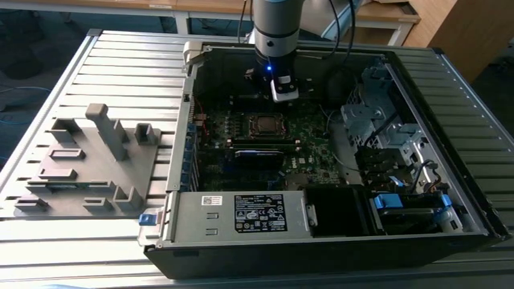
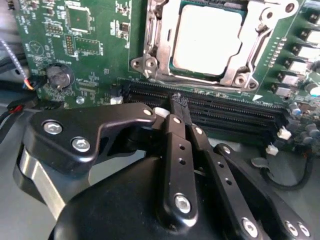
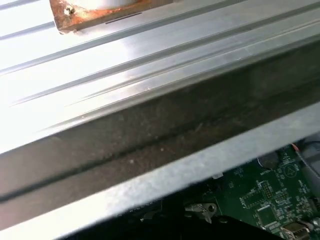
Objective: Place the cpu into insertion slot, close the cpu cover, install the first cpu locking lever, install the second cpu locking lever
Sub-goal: 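Install the first cpu locking lever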
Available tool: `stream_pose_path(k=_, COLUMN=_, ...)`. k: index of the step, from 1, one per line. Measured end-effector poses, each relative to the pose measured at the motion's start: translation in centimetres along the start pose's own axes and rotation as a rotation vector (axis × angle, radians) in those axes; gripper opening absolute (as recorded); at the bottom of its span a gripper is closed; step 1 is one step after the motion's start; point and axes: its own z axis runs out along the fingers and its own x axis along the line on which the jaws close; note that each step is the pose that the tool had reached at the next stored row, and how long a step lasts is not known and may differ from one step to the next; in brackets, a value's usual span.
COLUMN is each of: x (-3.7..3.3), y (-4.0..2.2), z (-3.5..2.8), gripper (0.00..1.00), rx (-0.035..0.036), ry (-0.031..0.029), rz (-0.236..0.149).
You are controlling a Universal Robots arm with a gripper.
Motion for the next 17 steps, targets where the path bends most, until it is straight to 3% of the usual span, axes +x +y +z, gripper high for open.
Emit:
stream_pose_path(k=4, x=-0.02, y=0.12, z=-0.66, gripper=0.11, rx=-0.0001, ry=0.0, rz=0.0)
stream_pose_path(k=8, x=-0.03, y=0.13, z=-0.71, gripper=0.11, rx=-0.0001, ry=-0.0001, rz=0.0)
stream_pose_path(k=9, x=-0.03, y=0.14, z=-0.72, gripper=0.11, rx=0.0072, ry=-0.0028, rz=-0.001)
stream_pose_path(k=14, x=-0.03, y=0.13, z=-0.71, gripper=0.11, rx=0.0303, ry=-0.0117, rz=-0.003)
stream_pose_path(k=15, x=-0.03, y=0.13, z=-0.71, gripper=0.11, rx=0.0375, ry=-0.0145, rz=-0.004)
stream_pose_path(k=17, x=-0.03, y=0.13, z=-0.72, gripper=0.11, rx=0.0584, ry=-0.0226, rz=-0.006)
